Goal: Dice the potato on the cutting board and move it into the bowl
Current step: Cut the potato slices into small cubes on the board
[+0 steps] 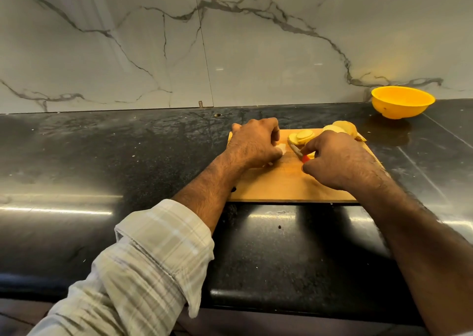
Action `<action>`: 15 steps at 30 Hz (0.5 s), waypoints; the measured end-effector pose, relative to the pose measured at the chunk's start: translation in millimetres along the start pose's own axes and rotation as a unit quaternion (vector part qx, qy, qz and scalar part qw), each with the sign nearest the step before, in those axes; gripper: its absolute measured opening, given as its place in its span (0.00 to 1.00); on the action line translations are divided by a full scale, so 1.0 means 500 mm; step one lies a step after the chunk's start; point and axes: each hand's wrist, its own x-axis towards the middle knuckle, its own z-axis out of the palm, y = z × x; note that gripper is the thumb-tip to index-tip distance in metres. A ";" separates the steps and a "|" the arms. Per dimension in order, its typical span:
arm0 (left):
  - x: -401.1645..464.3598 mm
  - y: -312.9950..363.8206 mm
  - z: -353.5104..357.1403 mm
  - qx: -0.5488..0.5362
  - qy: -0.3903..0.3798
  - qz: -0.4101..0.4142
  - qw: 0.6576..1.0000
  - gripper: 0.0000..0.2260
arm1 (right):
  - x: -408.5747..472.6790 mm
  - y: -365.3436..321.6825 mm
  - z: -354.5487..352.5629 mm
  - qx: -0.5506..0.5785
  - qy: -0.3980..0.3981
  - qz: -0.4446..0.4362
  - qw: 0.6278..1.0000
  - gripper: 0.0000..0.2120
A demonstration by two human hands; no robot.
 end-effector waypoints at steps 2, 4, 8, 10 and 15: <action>0.001 -0.004 -0.003 -0.030 -0.015 -0.002 0.999 0.11 | 0.003 0.001 0.005 -0.004 -0.001 0.000 1.000 0.23; 0.002 -0.010 -0.004 -0.064 -0.022 0.003 0.998 0.11 | 0.007 0.003 0.009 -0.009 -0.002 0.000 1.000 0.24; 0.002 -0.022 -0.011 -0.108 -0.013 0.012 0.994 0.11 | 0.010 0.002 0.010 -0.012 -0.006 0.000 1.000 0.24; 0.002 -0.027 -0.011 -0.127 -0.005 0.016 0.992 0.11 | 0.010 0.002 0.010 -0.011 -0.009 0.000 1.000 0.24; 0.004 -0.021 -0.004 -0.147 0.004 0.030 0.989 0.12 | 0.013 0.004 0.015 -0.008 -0.009 -0.010 1.000 0.24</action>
